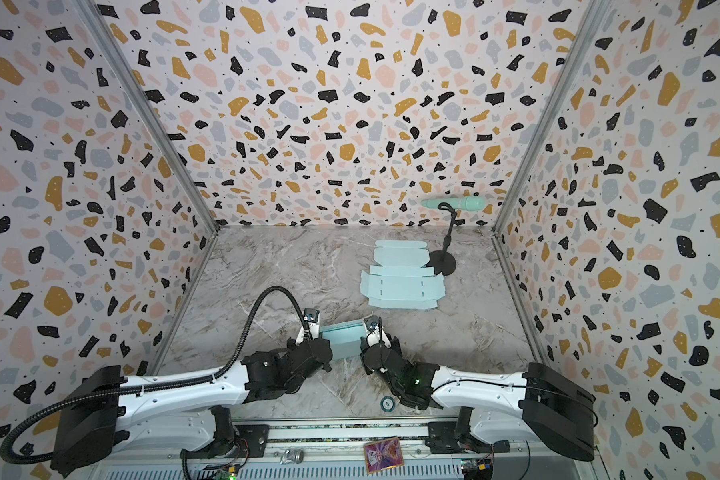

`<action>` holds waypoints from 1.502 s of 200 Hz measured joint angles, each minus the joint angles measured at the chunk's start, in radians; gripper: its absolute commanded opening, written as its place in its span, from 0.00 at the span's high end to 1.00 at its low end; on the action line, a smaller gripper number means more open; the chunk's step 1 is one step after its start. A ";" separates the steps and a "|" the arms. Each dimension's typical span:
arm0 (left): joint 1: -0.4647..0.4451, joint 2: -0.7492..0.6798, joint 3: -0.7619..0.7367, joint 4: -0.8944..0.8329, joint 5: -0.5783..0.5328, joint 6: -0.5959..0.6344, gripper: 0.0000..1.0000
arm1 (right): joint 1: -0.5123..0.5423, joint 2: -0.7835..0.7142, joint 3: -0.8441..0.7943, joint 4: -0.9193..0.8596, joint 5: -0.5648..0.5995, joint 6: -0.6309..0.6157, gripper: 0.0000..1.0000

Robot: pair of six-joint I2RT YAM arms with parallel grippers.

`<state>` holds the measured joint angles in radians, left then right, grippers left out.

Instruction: Fold the paper box

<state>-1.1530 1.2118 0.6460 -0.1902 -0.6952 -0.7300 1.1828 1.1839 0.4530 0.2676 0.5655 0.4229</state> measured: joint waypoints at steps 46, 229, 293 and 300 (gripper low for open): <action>0.000 0.029 -0.017 0.061 -0.054 -0.020 1.00 | 0.020 -0.069 -0.074 0.076 -0.055 0.006 0.52; -0.027 0.029 -0.050 0.165 -0.042 -0.022 1.00 | -0.265 -0.214 0.126 -0.455 -0.386 0.039 0.58; -0.034 0.035 -0.050 0.175 -0.039 -0.023 1.00 | -0.266 -0.180 0.126 -0.459 -0.409 0.044 0.73; -0.036 0.037 -0.050 0.178 -0.040 -0.023 1.00 | -0.266 -0.180 0.127 -0.458 -0.416 0.046 0.73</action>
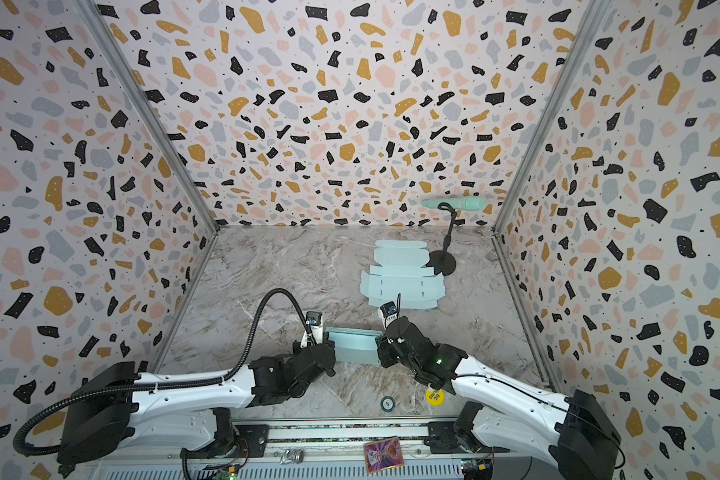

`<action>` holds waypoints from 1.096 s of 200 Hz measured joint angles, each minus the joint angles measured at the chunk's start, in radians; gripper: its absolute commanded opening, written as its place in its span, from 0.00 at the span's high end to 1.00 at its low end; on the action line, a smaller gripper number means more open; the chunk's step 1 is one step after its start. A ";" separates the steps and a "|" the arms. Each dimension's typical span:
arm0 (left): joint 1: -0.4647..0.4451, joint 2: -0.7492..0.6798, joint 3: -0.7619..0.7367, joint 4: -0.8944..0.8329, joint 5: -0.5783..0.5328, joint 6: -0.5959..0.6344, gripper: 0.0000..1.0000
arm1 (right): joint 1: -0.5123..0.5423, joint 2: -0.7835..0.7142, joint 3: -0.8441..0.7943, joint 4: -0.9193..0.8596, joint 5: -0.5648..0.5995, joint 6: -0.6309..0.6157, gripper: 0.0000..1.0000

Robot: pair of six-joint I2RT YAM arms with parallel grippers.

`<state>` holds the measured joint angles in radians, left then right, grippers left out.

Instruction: Fold the paper box

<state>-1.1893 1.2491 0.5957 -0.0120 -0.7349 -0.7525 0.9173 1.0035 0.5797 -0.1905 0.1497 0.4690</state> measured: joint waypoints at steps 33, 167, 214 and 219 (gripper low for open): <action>-0.010 0.007 0.000 0.007 -0.005 -0.005 1.00 | 0.000 0.006 0.021 0.006 -0.023 0.013 0.77; -0.020 0.003 -0.006 0.012 -0.018 -0.072 1.00 | 0.010 0.042 0.055 -0.053 0.006 0.063 0.61; -0.032 0.003 -0.010 0.011 -0.032 -0.075 1.00 | 0.044 0.043 0.076 -0.111 0.032 0.111 0.65; -0.032 0.003 -0.011 0.013 -0.034 -0.075 1.00 | 0.048 0.045 0.080 -0.116 0.034 0.114 0.66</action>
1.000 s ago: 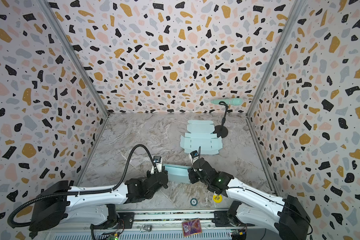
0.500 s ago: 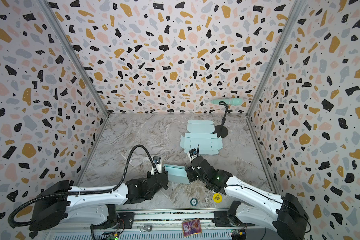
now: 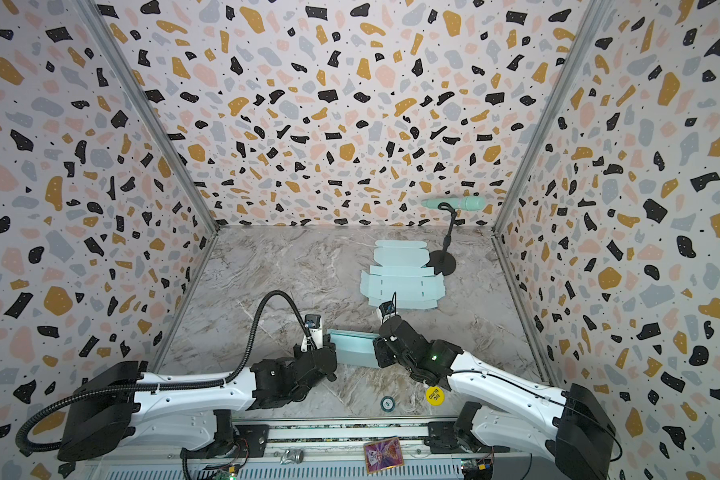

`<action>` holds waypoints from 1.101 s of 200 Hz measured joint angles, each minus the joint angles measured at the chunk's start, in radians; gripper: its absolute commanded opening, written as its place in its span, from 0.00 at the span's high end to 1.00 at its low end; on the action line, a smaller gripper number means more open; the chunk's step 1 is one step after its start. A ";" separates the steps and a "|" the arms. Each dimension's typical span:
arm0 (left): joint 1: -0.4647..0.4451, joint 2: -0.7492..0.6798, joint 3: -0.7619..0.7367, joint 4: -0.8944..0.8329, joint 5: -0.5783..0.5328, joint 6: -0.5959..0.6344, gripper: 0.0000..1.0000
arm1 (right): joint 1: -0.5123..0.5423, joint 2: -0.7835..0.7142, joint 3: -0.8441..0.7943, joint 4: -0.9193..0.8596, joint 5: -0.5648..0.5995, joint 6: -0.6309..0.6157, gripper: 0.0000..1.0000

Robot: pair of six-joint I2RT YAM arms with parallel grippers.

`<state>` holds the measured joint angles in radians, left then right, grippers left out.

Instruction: Fold the paper box

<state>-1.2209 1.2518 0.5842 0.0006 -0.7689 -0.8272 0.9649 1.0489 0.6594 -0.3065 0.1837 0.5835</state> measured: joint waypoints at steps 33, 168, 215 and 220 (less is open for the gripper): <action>0.000 -0.006 -0.005 0.001 -0.001 0.001 1.00 | 0.008 0.029 0.027 -0.016 0.020 0.024 0.74; -0.033 -0.053 -0.061 -0.014 -0.106 -0.079 1.00 | -0.050 0.312 0.235 0.043 0.090 -0.112 0.76; -0.037 -0.024 -0.062 0.010 -0.134 -0.111 1.00 | -0.058 0.321 0.217 0.106 0.071 -0.102 0.69; -0.038 -0.021 -0.061 0.013 -0.138 -0.114 1.00 | -0.058 0.317 0.212 0.110 0.070 -0.098 0.69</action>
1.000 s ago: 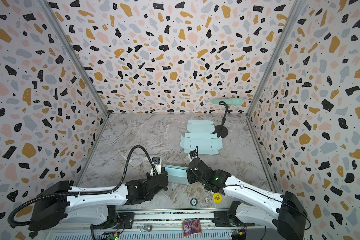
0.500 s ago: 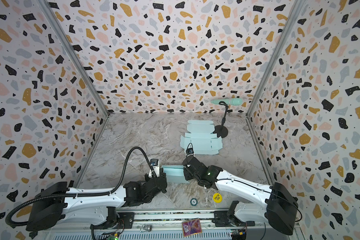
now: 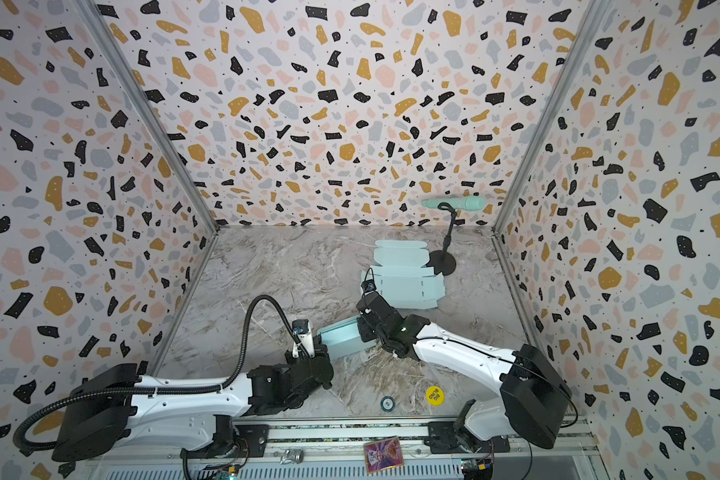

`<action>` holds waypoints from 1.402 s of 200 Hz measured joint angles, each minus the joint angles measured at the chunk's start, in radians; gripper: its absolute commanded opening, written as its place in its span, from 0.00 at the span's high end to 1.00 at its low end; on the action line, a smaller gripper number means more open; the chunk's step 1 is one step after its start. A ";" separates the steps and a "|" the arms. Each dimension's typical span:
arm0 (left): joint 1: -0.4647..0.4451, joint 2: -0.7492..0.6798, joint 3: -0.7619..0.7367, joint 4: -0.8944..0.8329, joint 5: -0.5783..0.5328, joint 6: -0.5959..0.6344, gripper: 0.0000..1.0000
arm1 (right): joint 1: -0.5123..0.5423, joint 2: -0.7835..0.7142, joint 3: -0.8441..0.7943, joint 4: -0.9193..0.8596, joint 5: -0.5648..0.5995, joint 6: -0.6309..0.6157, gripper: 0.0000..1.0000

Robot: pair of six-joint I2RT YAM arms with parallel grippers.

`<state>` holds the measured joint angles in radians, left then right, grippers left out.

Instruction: Fold the paper box

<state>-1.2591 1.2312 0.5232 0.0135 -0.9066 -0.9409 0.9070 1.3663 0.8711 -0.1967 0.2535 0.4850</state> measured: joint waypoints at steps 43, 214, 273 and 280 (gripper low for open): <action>-0.009 0.011 0.001 0.000 -0.026 -0.032 1.00 | 0.000 -0.054 -0.031 0.010 -0.026 0.039 0.71; -0.021 0.079 0.035 0.019 -0.047 -0.051 1.00 | 0.015 -0.225 -0.137 -0.029 -0.057 0.172 0.57; -0.021 0.100 0.048 0.022 -0.046 -0.043 1.00 | 0.023 -0.270 -0.169 -0.074 -0.035 0.199 0.67; -0.021 0.100 0.048 0.022 -0.045 -0.043 1.00 | 0.023 -0.270 -0.171 -0.081 -0.035 0.201 0.70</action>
<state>-1.2797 1.3308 0.5716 0.0357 -0.9520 -0.9836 0.9298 1.0958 0.7002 -0.2775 0.2188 0.6865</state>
